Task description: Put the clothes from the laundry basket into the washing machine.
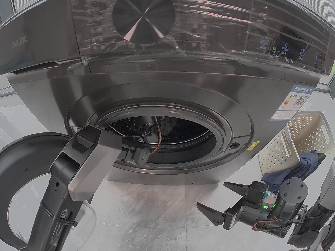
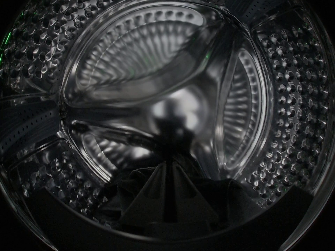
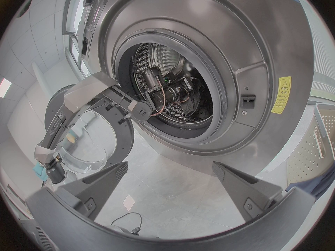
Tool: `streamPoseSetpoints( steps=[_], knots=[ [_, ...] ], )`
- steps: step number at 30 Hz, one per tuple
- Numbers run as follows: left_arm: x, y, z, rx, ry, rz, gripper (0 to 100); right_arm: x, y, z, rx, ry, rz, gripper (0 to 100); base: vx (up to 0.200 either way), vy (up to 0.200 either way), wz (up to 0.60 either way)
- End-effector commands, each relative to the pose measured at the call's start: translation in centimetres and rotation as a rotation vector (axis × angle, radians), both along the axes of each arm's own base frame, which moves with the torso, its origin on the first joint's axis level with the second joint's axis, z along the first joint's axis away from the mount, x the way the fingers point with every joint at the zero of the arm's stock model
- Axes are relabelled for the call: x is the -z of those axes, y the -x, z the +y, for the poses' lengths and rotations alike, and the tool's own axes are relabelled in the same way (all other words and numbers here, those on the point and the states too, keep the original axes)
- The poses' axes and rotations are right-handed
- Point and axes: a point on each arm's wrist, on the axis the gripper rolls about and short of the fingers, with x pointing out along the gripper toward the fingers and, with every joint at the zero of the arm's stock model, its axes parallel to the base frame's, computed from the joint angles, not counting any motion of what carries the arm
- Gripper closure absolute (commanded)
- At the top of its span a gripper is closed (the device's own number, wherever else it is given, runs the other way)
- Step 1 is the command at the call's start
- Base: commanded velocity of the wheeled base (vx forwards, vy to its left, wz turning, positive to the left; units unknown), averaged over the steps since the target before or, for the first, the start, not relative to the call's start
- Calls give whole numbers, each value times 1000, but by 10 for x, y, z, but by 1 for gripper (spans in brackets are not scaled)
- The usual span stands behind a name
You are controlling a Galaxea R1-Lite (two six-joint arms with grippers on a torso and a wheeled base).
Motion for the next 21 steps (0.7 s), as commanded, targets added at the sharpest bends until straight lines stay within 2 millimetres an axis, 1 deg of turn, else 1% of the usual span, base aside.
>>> streamPoseSetpoints(
  steps=[1,7,8,13,14,17,18,21],
  knots=[
    [8,-10,4,-25,-1,-15,100,0,0,0,-1,1,1,0,0,0,0],
    [10,-8,3,-23,-11,-5,100,1,0,0,0,1,3,0,0,0,0],
    [11,-7,1,-18,-11,-2,0,1,0,0,0,3,4,0,0,0,0],
    [12,-2,-5,-3,-12,8,0,2,0,0,0,5,6,0,0,0,0],
    [15,5,-9,9,-29,34,0,2,0,0,0,6,7,0,0,0,0],
    [18,20,-13,28,-67,87,0,2,1,-1,0,8,9,0,0,0,0],
    [23,29,-13,38,-100,121,0,3,1,-1,0,9,10,0,0,0,0],
    [23,58,-15,66,-176,177,0,3,1,-1,0,11,11,0,0,0,0]
  ],
)
